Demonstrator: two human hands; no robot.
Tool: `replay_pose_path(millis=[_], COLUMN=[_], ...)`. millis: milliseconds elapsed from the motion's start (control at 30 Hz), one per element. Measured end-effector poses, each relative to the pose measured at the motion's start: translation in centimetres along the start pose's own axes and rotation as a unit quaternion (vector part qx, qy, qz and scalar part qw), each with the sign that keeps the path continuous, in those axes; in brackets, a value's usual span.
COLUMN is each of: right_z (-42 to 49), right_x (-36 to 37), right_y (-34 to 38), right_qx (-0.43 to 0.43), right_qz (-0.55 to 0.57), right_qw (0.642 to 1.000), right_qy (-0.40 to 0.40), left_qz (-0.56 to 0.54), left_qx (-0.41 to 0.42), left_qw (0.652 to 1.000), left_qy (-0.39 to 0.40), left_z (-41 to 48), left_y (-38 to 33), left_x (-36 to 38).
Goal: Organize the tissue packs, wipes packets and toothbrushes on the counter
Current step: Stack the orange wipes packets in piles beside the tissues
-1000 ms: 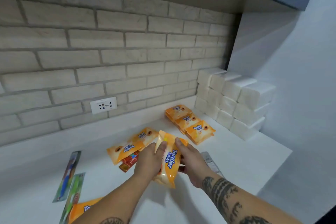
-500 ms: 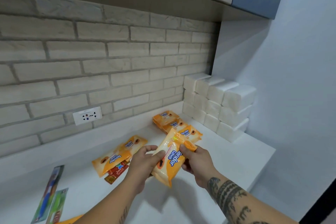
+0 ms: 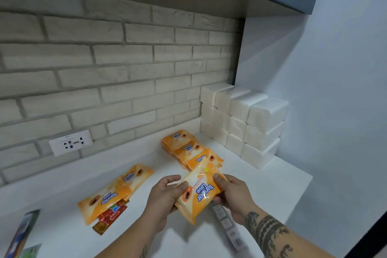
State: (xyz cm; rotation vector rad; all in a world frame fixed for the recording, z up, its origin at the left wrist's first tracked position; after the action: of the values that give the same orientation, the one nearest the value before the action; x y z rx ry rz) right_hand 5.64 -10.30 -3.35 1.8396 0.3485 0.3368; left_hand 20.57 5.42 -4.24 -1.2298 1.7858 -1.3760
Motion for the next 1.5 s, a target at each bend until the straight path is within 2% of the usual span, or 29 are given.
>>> replay_pose_path(millis=[133,400,500,567,667,767,867,1000,1100,1167,1233,1367,1500], right_z=[4.0,11.3,13.9,15.5,16.2,16.9,18.7,19.5,20.9,22.5,24.3,26.9,27.6], right_x=[0.2,0.8,1.3,2.0,5.0,7.1,6.9,5.9,5.7,5.7,5.9,7.3,9.3], right_y=[1.1,1.2,2.4,3.8,5.0,5.8,4.2,1.1,0.4,0.9,1.7,3.9,5.4], right_qx=[0.017,0.020,-0.027,-0.079,-0.124,-0.145,-0.065,-0.014,0.022,0.017,-0.014,-0.127,-0.192], right_qz=[0.025,-0.029,-0.083,-0.162,-0.252,-0.208,-0.150,-0.295,-0.246,-0.217,-0.203,-0.292,-0.302], right_qw=[1.000,0.999,0.995,0.981,0.946,0.954,0.979,0.940,0.958,0.971,0.977,0.947,0.934], right_qy=[-0.001,0.019,0.042,0.067,0.160,0.162,0.120,0.170,0.146,0.102,0.066,0.030,0.006], left_qz=[-0.053,0.009,0.041,0.078,0.074,0.035,-0.056,-0.161,-0.172,-0.140,-0.060,0.083,0.222], left_qx=[-0.067,-0.039,-0.050,-0.050,-0.027,0.003,-0.024,-0.065,-0.107,-0.120,-0.077,0.019,0.120], left_qw=[0.996,0.999,0.997,0.992,0.989,0.996,0.998,0.982,0.974,0.976,0.986,0.988,0.953], left_qy=[0.028,0.000,0.051,0.088,0.128,0.086,0.006,-0.069,-0.098,-0.119,-0.134,-0.127,-0.169], left_z=[2.7,8.3,9.4,9.6,10.3,12.5,14.6,17.0,18.2,18.9,19.8,21.3,23.5], left_y=[0.5,0.9,1.0,1.0,0.1,-1.1,-1.2,0.5,3.0,3.9,3.5,1.1,-1.0], left_x=[2.4,5.5,7.1,8.3,10.3,11.3,11.0,10.0,9.3,8.7,8.2,8.9,9.2])
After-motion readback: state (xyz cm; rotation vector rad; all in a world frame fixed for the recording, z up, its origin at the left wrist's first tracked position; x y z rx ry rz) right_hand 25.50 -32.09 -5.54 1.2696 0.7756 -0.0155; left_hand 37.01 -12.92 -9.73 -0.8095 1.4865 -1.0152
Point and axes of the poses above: each hand's wrist, its own z-axis towards the middle knuckle, its own x-axis out of the palm, y = z × x, the point moved 9 cm from there along z, towards the middle knuckle, and after that the axes turned 15 degrees about -y, right-handed, at the moved point
